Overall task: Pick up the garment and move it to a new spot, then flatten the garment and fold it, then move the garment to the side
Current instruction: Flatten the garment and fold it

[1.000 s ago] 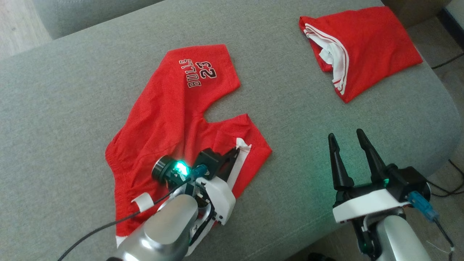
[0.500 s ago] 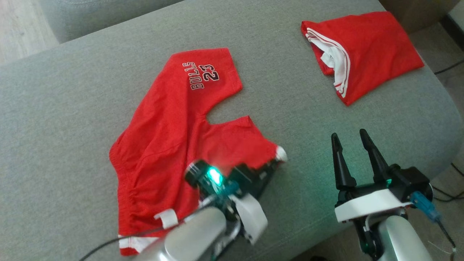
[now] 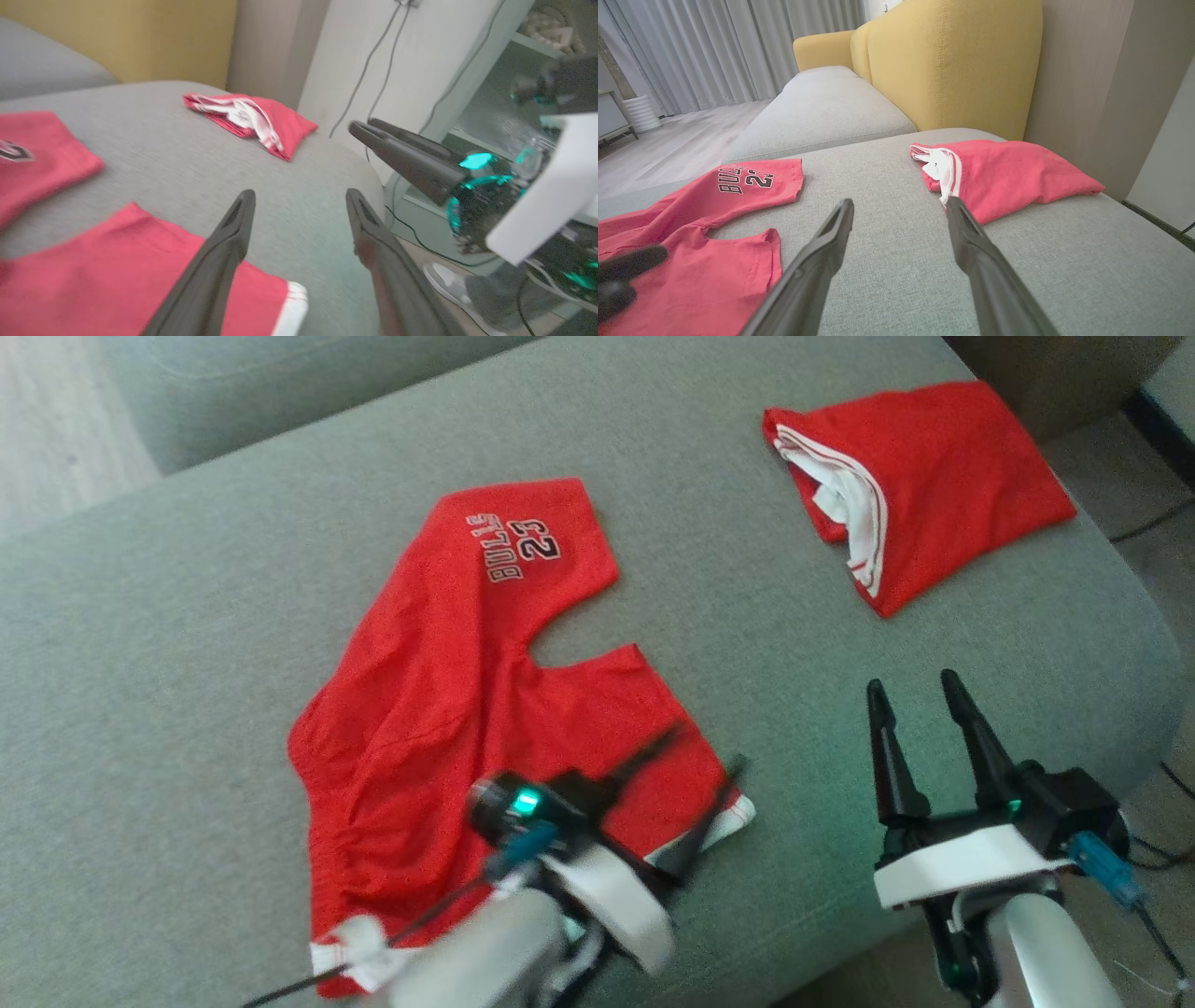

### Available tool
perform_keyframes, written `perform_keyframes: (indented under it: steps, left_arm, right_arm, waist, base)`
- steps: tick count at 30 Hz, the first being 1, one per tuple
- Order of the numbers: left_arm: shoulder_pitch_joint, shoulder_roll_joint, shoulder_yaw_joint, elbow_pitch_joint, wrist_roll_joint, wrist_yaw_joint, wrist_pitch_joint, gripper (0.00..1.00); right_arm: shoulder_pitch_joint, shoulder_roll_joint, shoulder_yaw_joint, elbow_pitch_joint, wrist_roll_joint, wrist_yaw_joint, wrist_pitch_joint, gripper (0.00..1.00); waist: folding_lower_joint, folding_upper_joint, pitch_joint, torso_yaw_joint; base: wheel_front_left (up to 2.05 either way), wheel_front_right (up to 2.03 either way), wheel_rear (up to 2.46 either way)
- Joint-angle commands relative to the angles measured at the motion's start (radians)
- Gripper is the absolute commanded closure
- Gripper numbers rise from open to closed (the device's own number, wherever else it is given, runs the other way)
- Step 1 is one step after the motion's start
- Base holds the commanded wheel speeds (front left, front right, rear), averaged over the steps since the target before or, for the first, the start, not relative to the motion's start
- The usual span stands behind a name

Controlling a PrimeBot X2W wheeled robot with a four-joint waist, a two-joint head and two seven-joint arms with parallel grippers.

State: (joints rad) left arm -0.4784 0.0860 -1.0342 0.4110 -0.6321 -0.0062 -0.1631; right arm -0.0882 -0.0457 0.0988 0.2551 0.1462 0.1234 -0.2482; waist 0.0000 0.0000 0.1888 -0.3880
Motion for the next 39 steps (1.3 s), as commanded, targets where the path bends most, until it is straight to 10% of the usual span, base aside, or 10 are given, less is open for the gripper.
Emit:
perform_keyframes:
  steps: [1,16,39]
  left_arm:
    - [-0.017,0.028,0.048,-0.037,0.008,0.024,-0.020,0.00]
    - [0.384,0.283,0.458,-0.324,0.095,0.312,-0.098,0.00]
    - [0.706,0.078,0.904,-0.292,0.354,0.109,-0.099,0.00]
  right_arm:
    - [0.002,-0.004,0.013,-0.036,-0.009,0.007,-0.014,0.00]
    - [0.081,-0.004,-0.069,-0.041,-0.085,0.007,-0.014,0.00]
    - [0.127,-0.004,-0.013,0.027,-0.075,0.007,-0.014,0.00]
  waist:
    - [0.0000,0.0000,-0.022,0.020]
    - [0.0000,0.0000,-0.161,0.213]
    - [0.0000,0.0000,-0.208,0.330]
  base:
    - [0.00,0.00,0.00]
    - [0.00,0.00,0.00]
    - [0.00,0.00,0.00]
